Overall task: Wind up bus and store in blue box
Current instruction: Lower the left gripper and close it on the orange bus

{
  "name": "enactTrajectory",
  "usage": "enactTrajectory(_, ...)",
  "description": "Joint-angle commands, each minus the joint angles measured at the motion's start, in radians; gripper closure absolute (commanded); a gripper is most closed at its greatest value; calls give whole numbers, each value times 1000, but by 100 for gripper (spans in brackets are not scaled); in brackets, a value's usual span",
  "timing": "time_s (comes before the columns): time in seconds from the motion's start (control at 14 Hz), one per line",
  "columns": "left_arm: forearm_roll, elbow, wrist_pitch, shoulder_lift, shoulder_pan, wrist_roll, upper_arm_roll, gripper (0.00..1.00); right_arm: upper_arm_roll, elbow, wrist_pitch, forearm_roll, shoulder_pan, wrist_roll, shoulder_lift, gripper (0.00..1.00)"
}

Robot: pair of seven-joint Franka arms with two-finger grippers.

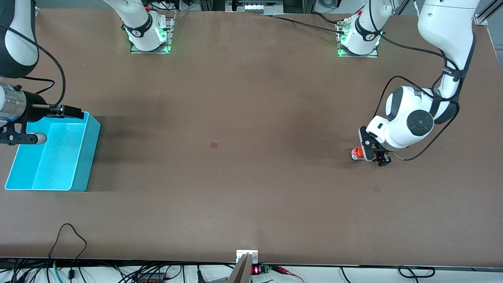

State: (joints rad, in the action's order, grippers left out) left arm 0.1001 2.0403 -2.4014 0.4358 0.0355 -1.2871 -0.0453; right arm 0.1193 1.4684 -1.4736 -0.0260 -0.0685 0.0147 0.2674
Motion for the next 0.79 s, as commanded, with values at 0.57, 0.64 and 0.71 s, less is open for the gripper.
enactTrajectory(0.57,9,-2,-59,47,-19,-98,-8,65,2,-3,4,-3,24,53,19,0)
enactTrajectory(0.64,9,0,-59,47,-22,-100,-8,73,2,-3,4,-3,26,65,19,0)
enactTrajectory(0.71,9,0,-59,47,-22,-100,-8,77,2,-2,6,-3,26,65,21,0)
